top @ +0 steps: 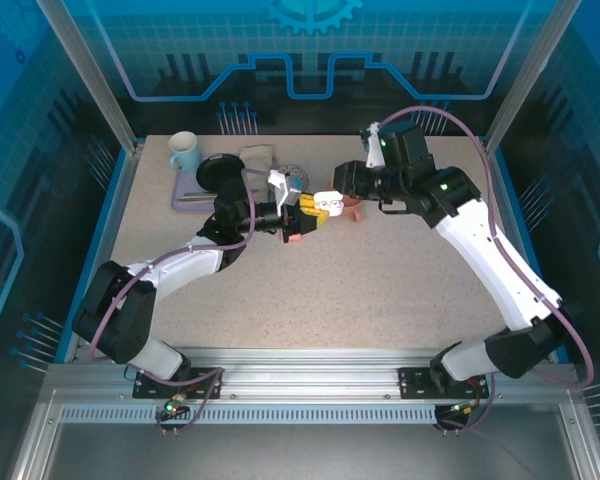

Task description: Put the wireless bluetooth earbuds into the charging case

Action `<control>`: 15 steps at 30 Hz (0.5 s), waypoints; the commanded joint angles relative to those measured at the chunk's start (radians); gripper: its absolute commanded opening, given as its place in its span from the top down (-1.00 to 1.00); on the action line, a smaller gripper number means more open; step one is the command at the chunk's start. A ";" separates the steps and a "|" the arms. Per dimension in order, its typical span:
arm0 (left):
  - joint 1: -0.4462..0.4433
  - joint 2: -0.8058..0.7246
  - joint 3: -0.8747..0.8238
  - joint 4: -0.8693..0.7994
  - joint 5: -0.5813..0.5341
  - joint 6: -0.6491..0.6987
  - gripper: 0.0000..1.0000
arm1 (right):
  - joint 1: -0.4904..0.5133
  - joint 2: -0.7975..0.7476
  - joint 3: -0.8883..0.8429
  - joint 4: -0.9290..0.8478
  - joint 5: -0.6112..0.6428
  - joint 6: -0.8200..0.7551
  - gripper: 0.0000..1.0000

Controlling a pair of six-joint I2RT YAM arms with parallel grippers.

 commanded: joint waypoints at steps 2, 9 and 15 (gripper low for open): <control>-0.005 -0.031 0.031 0.026 0.055 -0.006 1.00 | -0.063 0.088 0.070 -0.023 -0.137 -0.120 0.01; -0.004 -0.036 0.038 0.009 0.056 0.005 1.00 | -0.091 0.187 0.141 -0.085 -0.379 -0.181 0.01; -0.005 -0.027 0.042 0.007 0.034 0.011 1.00 | -0.082 0.110 0.039 -0.017 -0.484 -0.124 0.16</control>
